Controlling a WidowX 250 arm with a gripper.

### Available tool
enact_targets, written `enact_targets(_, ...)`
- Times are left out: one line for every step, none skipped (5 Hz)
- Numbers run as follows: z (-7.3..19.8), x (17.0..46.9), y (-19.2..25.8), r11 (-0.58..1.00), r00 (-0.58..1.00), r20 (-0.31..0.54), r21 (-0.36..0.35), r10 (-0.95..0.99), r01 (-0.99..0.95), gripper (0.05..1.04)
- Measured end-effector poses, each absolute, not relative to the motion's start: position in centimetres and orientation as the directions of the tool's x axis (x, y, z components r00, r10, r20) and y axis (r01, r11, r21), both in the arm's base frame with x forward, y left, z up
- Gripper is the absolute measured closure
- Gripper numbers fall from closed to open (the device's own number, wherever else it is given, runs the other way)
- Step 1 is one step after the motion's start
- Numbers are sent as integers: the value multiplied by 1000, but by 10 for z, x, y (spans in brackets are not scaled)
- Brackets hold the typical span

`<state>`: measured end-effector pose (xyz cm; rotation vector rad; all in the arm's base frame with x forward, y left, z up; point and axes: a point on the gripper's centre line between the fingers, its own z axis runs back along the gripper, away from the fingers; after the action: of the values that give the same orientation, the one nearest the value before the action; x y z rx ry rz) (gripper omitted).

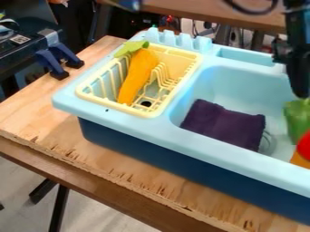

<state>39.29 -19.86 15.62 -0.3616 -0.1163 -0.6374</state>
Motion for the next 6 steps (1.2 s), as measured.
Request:
enact_targets(156, 395, -196, 750, 802, 198, -282, -564, 598, 996)
enact_targets(156, 398, -198, 753, 796, 191, -257, -575, 606, 975)
enact_targets(152, 397, -213, 739, 778, 157, -245, -608, 627, 793)
enact_targets(150, 390, -231, 718, 758, 160, -247, -632, 651, 514)
enact_targets(154, 389, -231, 728, 774, 192, -262, -604, 633, 216)
enact_targets(173, 385, -226, 746, 784, 229, -244, -577, 620, 72)
